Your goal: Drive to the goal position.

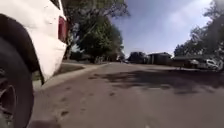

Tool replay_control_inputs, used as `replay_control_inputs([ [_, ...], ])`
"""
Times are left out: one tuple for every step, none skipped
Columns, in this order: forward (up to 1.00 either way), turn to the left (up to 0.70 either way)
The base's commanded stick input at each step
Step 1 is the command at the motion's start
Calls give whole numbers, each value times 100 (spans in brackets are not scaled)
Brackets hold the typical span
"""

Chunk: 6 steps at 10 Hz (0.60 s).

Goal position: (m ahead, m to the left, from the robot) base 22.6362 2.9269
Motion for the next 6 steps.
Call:
replay_control_inputs([
  [100, 0],
  [100, 0],
  [100, 0],
  [100, 0],
  [100, 0],
  [100, 0],
])
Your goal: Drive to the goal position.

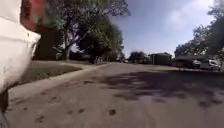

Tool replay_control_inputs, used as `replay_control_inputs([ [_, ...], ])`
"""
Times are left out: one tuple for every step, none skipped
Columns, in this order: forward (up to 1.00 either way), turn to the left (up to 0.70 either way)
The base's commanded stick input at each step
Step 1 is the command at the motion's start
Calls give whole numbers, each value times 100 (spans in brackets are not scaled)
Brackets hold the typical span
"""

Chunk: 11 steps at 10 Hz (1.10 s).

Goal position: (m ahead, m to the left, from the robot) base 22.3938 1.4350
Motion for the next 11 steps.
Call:
replay_control_inputs([
  [100, 1],
  [100, 2],
  [100, 2],
  [100, 3],
  [100, 4],
  [100, 25],
  [100, 28],
  [100, 29],
  [100, 22],
  [100, 8],
  [100, 2],
])
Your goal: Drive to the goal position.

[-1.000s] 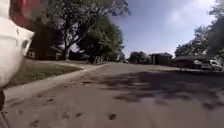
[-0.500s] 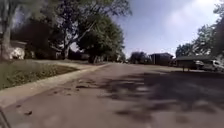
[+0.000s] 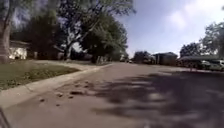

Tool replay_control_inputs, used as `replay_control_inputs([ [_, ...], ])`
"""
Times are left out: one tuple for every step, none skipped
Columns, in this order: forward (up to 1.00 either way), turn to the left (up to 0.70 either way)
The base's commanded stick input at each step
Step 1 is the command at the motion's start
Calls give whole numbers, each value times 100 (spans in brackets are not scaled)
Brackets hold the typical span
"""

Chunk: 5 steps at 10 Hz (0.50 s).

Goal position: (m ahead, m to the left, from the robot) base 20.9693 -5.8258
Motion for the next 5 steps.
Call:
replay_control_inputs([
  [100, 0],
  [100, 0],
  [100, 0],
  [100, 0],
  [100, 0],
])
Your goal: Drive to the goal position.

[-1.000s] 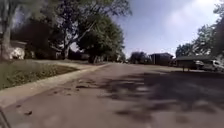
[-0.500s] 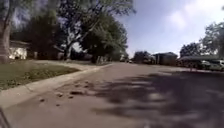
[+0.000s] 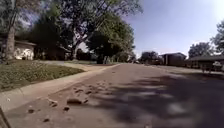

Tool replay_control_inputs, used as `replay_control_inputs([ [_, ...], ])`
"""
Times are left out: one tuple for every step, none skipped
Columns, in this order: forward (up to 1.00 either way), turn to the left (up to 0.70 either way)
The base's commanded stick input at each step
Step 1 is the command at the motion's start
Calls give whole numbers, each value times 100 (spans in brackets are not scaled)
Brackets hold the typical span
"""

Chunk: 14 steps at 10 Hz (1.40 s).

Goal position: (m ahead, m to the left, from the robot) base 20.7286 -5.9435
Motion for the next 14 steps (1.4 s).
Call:
replay_control_inputs([
  [100, 0],
  [100, 0],
  [100, 0],
  [100, 0],
  [100, 0],
  [100, 0],
  [100, 0],
  [100, 0],
  [100, 0],
  [100, 0],
  [100, 0],
  [100, 0],
  [100, 0],
  [100, 0],
])
